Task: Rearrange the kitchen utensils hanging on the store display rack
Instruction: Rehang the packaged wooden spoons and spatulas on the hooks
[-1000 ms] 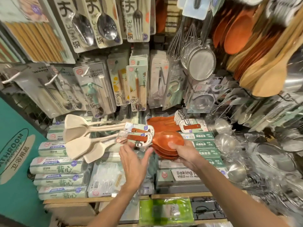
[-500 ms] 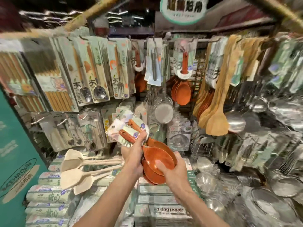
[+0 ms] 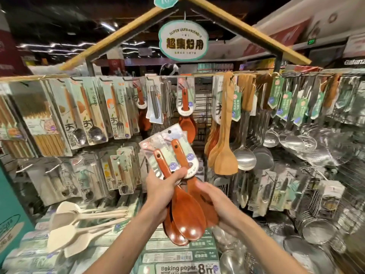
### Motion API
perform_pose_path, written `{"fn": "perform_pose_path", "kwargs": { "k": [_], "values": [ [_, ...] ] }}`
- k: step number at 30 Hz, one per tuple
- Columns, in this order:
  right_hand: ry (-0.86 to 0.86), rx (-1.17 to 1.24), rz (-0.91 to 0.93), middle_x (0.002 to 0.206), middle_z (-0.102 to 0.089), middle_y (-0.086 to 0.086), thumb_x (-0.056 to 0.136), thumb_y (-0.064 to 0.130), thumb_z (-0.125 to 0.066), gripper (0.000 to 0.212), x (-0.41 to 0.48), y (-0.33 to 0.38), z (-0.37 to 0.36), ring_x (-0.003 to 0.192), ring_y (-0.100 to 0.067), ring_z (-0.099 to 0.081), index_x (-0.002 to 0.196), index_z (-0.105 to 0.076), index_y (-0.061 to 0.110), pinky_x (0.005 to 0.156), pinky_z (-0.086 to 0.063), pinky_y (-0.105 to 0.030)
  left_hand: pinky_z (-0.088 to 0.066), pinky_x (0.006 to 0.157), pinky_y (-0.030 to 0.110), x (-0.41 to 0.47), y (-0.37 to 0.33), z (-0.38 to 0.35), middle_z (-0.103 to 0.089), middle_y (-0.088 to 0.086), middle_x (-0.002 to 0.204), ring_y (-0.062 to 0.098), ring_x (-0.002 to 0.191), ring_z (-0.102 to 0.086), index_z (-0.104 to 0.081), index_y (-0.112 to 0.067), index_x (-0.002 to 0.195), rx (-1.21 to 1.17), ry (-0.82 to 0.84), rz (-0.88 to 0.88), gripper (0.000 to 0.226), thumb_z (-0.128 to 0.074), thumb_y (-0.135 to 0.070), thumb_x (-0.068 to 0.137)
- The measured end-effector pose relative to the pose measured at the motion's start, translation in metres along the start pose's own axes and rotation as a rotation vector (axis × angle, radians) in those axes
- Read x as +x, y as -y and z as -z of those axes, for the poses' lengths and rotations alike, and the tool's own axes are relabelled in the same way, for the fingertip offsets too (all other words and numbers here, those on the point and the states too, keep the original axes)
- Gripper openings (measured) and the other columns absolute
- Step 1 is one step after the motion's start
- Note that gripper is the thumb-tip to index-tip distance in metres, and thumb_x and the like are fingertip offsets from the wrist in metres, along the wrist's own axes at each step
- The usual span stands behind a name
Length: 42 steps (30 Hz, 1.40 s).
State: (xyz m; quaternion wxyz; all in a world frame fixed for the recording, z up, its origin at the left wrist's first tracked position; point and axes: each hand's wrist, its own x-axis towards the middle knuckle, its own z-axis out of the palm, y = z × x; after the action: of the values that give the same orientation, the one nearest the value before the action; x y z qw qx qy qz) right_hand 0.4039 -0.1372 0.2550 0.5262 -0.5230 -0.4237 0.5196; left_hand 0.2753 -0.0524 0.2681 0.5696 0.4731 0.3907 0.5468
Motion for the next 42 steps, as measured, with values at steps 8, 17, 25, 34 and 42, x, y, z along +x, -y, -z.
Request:
{"fn": "perform_pose_path", "kwargs": {
  "k": [8, 17, 25, 34, 42],
  "values": [
    [0.000, -0.105, 0.000, 0.106, -0.075, -0.012, 0.090, 0.029, -0.070, 0.027, 0.022, 0.017, -0.004, 0.102, -0.027, -0.071, 0.110, -0.069, 0.010, 0.093, -0.057, -0.039, -0.053, 0.060, 0.015, 0.016, -0.002, -0.007, -0.076, -0.010, 0.085, -0.001, 0.073, -0.071, -0.069, -0.017, 0.106, 0.035, 0.049, -0.068, 0.037, -0.083, -0.003, 0.075],
    [-0.109, -0.149, 0.033, 0.109, -0.073, 0.001, 0.073, 0.008, -0.086, 0.055, 0.048, -0.003, -0.025, 0.098, -0.011, -0.071, 0.118, -0.056, 0.021, 0.087, -0.057, -0.027, -0.060, 0.083, 0.046, 0.049, 0.016, -0.001, -0.076, 0.005, 0.107, 0.024, 0.097, -0.073, -0.062, -0.017, 0.123, -0.075, 0.129, 0.047, 0.036, -0.074, -0.024, 0.089],
    [-0.100, 0.027, 0.013, 0.105, -0.076, -0.004, 0.083, 0.019, -0.078, 0.041, 0.051, -0.002, -0.019, 0.093, -0.013, -0.073, 0.120, -0.062, 0.015, 0.075, -0.058, -0.025, -0.057, 0.091, 0.048, 0.059, 0.027, -0.011, -0.077, 0.002, 0.101, 0.021, 0.095, -0.074, -0.069, -0.016, 0.114, -0.071, 0.128, 0.069, 0.029, -0.076, -0.017, 0.085],
    [-0.128, 0.146, 0.116, 0.112, -0.074, -0.004, 0.091, 0.021, -0.069, 0.034, 0.052, 0.006, 0.011, 0.105, -0.022, -0.071, 0.124, -0.059, 0.019, 0.094, -0.056, -0.045, -0.055, 0.095, 0.049, 0.045, 0.013, -0.038, -0.073, 0.004, 0.110, 0.022, 0.101, -0.071, -0.054, -0.017, 0.124, -0.021, 0.090, 0.029, 0.046, -0.076, -0.013, 0.084],
    [-0.115, 0.112, 0.201, 0.103, -0.077, -0.002, 0.078, 0.012, -0.081, 0.047, 0.047, 0.030, 0.051, 0.096, -0.017, -0.074, 0.120, -0.060, 0.015, 0.080, -0.059, -0.032, -0.059, 0.084, 0.043, 0.033, -0.002, -0.075, -0.077, 0.007, 0.100, 0.028, 0.095, -0.074, -0.070, -0.013, 0.112, -0.095, 0.086, 0.009, 0.025, -0.070, -0.005, 0.088]
  ]
}}
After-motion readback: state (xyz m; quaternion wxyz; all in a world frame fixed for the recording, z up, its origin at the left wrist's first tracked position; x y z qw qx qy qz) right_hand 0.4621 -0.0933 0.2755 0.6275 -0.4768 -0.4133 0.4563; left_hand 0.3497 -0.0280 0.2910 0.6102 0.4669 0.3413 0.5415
